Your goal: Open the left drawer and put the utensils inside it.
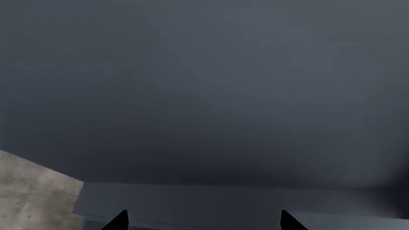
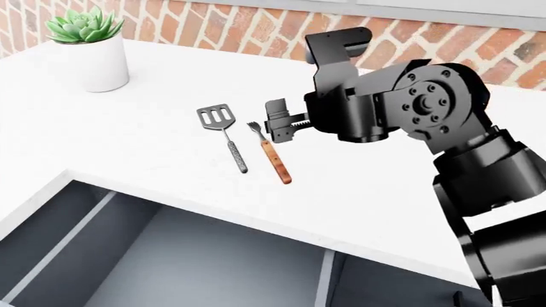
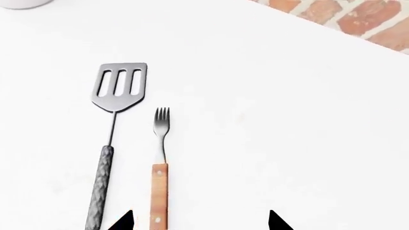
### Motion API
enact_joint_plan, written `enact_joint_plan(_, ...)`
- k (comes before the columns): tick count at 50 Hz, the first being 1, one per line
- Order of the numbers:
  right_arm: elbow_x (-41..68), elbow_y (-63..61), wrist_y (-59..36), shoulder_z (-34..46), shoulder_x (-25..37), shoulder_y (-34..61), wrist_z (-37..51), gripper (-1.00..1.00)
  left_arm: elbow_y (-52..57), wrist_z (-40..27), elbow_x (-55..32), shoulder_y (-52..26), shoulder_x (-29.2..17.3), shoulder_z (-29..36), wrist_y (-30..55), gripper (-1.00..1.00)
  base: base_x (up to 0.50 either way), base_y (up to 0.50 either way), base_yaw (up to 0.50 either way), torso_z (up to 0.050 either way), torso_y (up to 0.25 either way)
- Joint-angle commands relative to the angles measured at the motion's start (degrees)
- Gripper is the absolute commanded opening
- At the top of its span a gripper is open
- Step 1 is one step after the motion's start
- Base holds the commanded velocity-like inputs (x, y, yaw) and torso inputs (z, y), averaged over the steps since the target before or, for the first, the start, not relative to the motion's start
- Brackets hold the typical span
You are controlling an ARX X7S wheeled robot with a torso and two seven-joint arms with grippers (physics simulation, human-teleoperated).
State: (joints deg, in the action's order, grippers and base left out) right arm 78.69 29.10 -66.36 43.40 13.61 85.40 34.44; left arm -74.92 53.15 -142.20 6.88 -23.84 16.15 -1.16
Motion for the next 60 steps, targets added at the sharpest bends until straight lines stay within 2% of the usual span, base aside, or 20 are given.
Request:
enact_joint_plan(1, 0.8, 0.4, 2.2, -1.0, -1.4, -3.0, 1.5, 1.00, -0.1, 2.0, -17.9, -0.9, -1.2, 18.4, -2.3, 1.00, 0.00, 0.00, 0.00, 0.000, 0.000)
enact_joint_plan(8, 0.3, 0.4, 3.5, -0.5, -2.3, -3.6, 1.1, 1.00, -0.1, 3.2, -25.0, -1.4, -1.7, 25.9, -2.7, 1.00, 0.00, 0.00, 0.00, 0.000, 0.000)
enact_joint_plan(16, 0.5, -1.2, 3.8, -0.2, -2.7, -5.1, 1.7, 1.00, 0.0, 3.9, -29.9, -1.9, -2.0, 31.1, -2.8, 1.00, 0.00, 0.00, 0.00, 0.000, 0.000)
enact_joint_plan(24, -3.7, 3.5, 7.8, 2.6, -3.9, -5.5, -5.1, 1.00, -0.1, 4.1, -32.4, -2.3, -1.8, 34.3, -3.4, 1.00, 0.00, 0.00, 0.00, 0.000, 0.000)
enact_joint_plan(60, -12.5, 25.0, 17.1, 10.5, -11.7, -4.6, -22.4, 1.00, -0.1, 4.2, -34.7, -2.8, -1.5, 37.6, -3.8, 1.00, 0.00, 0.00, 0.00, 0.000, 0.000)
